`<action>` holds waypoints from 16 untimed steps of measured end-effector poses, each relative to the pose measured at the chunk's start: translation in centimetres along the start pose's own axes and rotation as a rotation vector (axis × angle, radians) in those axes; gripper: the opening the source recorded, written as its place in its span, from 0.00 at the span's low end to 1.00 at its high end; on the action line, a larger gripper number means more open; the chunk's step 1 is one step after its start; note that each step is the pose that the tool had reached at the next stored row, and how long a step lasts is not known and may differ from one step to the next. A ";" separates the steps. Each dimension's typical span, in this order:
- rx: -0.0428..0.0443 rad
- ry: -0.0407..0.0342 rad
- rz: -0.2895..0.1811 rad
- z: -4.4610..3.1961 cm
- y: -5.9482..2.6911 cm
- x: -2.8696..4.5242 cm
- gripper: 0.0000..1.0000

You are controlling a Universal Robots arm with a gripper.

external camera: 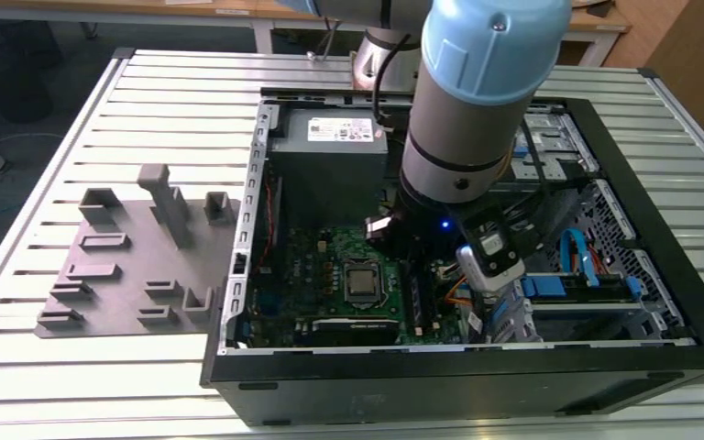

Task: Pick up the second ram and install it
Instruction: 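Insert the second ram into the second slot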

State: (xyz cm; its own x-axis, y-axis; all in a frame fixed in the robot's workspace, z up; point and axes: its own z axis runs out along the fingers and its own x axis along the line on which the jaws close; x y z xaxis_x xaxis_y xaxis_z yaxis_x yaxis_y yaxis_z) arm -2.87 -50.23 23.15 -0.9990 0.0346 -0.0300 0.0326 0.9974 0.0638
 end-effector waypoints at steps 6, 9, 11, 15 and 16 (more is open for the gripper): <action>0.0032 -0.0002 0.000 0.44 0.17 0.01 0.11; 0.0035 -0.0001 0.000 0.63 0.27 0.02 0.11; 0.0032 -0.0002 0.000 0.76 0.36 0.03 0.11; 0.0033 -0.0002 0.000 0.93 0.49 0.03 0.11; 0.0035 -0.0001 0.000 0.96 0.51 0.03 0.11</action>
State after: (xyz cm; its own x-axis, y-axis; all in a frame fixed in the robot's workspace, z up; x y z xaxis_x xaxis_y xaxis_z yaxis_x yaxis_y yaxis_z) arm -2.86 -49.66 22.23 -0.9990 0.0345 -0.0301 0.0326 0.9976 0.0603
